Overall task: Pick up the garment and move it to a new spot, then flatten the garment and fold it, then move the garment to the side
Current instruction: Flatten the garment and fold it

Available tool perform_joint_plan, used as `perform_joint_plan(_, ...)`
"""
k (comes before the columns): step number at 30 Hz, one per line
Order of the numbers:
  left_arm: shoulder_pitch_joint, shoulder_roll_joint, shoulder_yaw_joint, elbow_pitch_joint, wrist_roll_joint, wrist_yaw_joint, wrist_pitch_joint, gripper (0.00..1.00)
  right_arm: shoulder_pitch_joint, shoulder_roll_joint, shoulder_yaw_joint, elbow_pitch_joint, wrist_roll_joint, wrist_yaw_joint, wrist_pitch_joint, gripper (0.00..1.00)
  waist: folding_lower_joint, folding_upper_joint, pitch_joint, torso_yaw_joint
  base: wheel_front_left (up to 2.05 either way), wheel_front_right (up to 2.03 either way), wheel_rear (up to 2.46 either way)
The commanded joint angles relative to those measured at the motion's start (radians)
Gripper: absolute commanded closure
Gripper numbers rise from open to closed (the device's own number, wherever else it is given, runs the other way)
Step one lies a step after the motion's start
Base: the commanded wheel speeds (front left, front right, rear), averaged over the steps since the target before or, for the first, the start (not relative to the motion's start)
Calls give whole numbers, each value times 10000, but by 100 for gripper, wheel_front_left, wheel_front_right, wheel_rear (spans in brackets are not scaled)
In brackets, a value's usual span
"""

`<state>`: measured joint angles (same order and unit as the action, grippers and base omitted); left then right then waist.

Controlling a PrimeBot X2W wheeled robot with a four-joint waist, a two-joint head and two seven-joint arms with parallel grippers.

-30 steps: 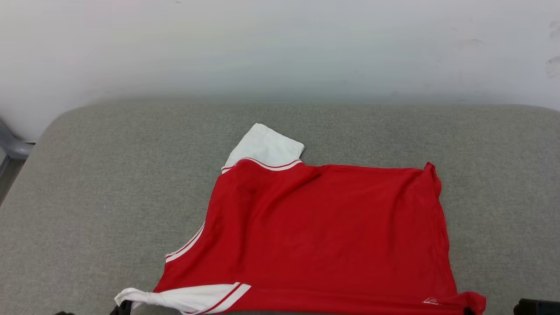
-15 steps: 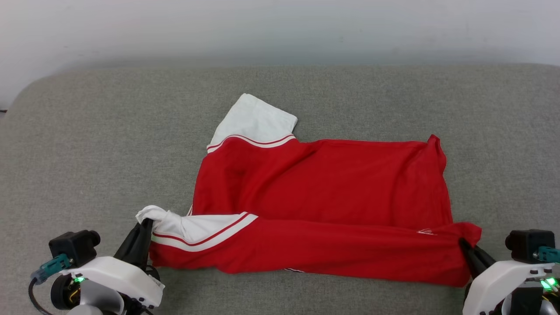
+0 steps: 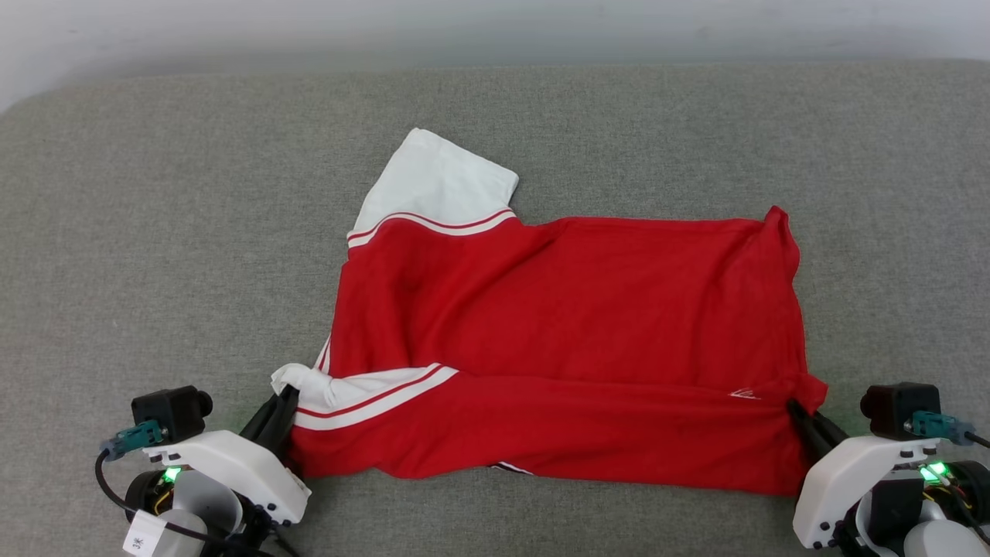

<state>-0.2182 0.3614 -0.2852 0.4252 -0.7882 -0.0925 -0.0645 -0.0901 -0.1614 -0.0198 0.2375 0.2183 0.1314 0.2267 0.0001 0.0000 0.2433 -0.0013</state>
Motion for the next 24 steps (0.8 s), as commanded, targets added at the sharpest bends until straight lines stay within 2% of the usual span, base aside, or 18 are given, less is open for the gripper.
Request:
perform_joint_plan(1, -146, -65, -93, 169, -106, -91, 134, 100, -107, -34, 93, 335, -2, -15, -79, 56, -1, 0, -22, 17, 0, 0, 0)
perform_joint_plan(2, -169, -87, -140, 248, -170, -135, 179, 100, -151, -47, 143, 450, 51, -15, -238, 0, -1, 0, -47, 32, 0, 0, 0)
perform_joint_plan(4, -217, -103, -193, 397, -244, -195, 134, 58, -247, -48, 202, 533, 175, -15, -659, 0, -1, 0, -133, 55, 0, 0, 0)
perform_joint_plan(5, -216, -110, -186, 479, -273, -201, 81, 23, -260, -81, 258, 532, 196, -15, -900, 0, -1, 0, -203, 62, 0, 0, 0)
perform_joint_plan(6, -222, -95, -148, 520, -292, -215, 0, 0, -280, -111, 262, 458, 198, -12, -1230, 0, -1, 0, -283, 67, 0, 0, 0)
perform_joint_plan(11, -25, 34, 1, 644, -222, -63, -380, 0, 7, -148, 174, 215, 130, -13, -2579, 0, -1, 0, -828, 81, 0, 0, 0)
perform_joint_plan(14, 166, 219, 70, 548, -156, 157, -391, 0, 267, -21, 66, -9, 51, -13, -2930, 0, -1, 0, -1200, 80, 0, 0, 0)
perform_joint_plan(19, 505, 672, 278, 35, -149, 573, -141, 0, 645, 197, -33, -518, -111, -13, -2825, 0, -1, 0, -1656, 22, 0, 0, 0)
perform_joint_plan(24, 827, 1332, 228, -997, -472, 651, 1175, 0, 930, 387, -69, -1144, -277, -12, -2592, 0, -1, 0, -1780, -44, 0, 0, 0)
